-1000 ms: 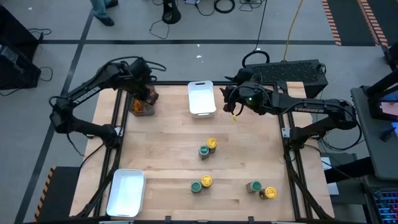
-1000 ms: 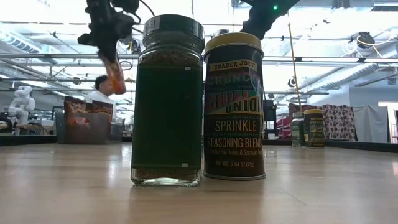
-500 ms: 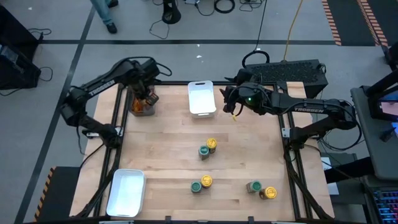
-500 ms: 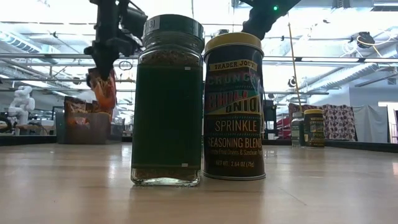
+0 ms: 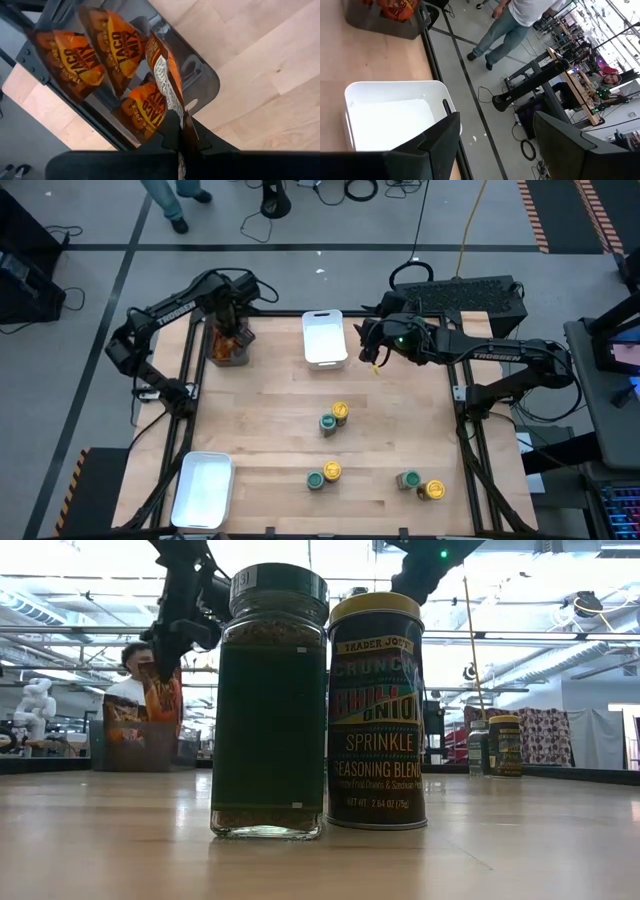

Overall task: Sort spices by type
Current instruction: Put the orange seasoning pack into the black bin

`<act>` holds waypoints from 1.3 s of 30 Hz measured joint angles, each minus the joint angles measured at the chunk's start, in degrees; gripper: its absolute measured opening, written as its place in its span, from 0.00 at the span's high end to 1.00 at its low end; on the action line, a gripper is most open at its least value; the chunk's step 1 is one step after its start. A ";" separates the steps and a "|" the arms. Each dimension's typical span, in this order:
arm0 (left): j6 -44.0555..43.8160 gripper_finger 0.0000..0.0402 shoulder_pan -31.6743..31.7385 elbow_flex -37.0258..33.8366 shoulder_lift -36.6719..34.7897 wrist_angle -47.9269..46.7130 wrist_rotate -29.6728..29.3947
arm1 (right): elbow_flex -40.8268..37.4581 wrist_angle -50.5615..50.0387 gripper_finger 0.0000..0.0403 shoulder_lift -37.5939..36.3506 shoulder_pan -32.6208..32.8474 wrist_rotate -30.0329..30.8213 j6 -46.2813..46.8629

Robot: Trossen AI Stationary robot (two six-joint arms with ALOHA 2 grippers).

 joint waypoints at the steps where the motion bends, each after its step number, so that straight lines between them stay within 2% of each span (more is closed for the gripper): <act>1: 0.20 1.00 0.00 0.00 0.30 -0.06 0.00 | 0.00 -0.22 0.42 0.01 0.00 0.00 0.32; 17: 4.69 1.00 0.00 -0.28 4.43 -0.22 0.08 | -0.02 -6.83 0.42 0.02 0.07 0.01 4.25; 30: 4.35 1.00 0.31 -9.25 4.37 2.06 -0.19 | -0.02 -7.04 0.42 -0.11 0.07 0.00 5.27; 39: 4.32 0.98 0.31 -10.05 4.37 5.36 -0.24 | -0.02 -7.02 0.42 -0.11 0.04 0.00 5.15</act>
